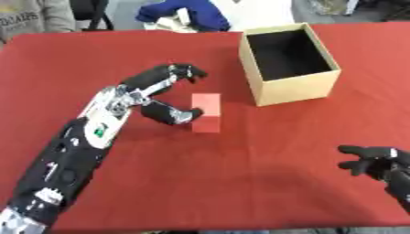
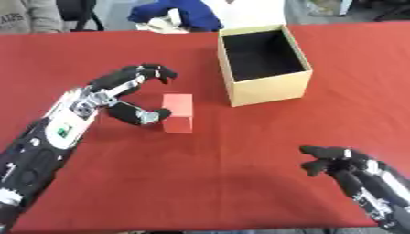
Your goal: Pick up objects on the table and place them in the box.
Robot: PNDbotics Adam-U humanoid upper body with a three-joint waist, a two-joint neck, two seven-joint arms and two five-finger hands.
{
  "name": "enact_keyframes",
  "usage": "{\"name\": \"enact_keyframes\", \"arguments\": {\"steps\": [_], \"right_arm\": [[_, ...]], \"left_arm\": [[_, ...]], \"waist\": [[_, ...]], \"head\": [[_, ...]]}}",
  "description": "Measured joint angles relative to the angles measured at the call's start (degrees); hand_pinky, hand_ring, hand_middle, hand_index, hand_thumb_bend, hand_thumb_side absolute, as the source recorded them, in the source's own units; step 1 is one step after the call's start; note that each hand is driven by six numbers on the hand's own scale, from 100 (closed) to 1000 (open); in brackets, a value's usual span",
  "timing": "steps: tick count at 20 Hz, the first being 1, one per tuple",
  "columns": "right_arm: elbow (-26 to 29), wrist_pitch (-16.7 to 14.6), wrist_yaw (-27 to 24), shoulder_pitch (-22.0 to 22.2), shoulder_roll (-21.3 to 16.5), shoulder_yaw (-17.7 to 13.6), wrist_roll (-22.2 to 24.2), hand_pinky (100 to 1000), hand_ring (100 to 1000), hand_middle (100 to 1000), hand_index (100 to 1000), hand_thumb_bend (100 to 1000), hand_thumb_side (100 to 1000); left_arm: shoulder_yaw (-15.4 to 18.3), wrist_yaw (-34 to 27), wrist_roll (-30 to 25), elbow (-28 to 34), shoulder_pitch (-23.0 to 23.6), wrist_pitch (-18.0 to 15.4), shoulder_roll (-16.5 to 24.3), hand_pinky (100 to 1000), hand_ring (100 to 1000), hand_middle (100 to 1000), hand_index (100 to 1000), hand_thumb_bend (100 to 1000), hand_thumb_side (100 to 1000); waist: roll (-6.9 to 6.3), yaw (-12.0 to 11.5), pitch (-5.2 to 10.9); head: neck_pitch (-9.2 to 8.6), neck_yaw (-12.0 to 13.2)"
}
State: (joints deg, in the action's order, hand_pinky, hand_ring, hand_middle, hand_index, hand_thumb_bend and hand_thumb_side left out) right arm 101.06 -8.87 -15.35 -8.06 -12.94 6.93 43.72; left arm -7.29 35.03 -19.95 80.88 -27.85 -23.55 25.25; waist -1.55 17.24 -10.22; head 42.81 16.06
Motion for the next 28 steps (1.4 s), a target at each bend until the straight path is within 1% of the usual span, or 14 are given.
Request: {"name": "enact_keyframes", "arguments": {"steps": [23, 28], "right_arm": [[0.0, 0.0, 0.0, 0.0, 0.0, 0.2, 0.2, 845, 948, 587, 823, 100, 557], [-0.1, 0.1, -0.1, 0.0, 0.0, 0.2, 0.3, 845, 947, 587, 823, 100, 558]], "left_arm": [[-1.9, 5.3, 1.2, -4.4, -1.9, -2.7, 0.0, 1000, 795, 821, 943, 410, 627], [-2.0, 7.0, 1.9, -6.2, -2.2, -3.2, 0.0, 1000, 794, 815, 941, 415, 648]], "waist": [[0.16, 0.6, 0.06], [0.05, 0.7, 0.17]], "head": [[0.03, 0.5], [0.03, 0.5]]}}
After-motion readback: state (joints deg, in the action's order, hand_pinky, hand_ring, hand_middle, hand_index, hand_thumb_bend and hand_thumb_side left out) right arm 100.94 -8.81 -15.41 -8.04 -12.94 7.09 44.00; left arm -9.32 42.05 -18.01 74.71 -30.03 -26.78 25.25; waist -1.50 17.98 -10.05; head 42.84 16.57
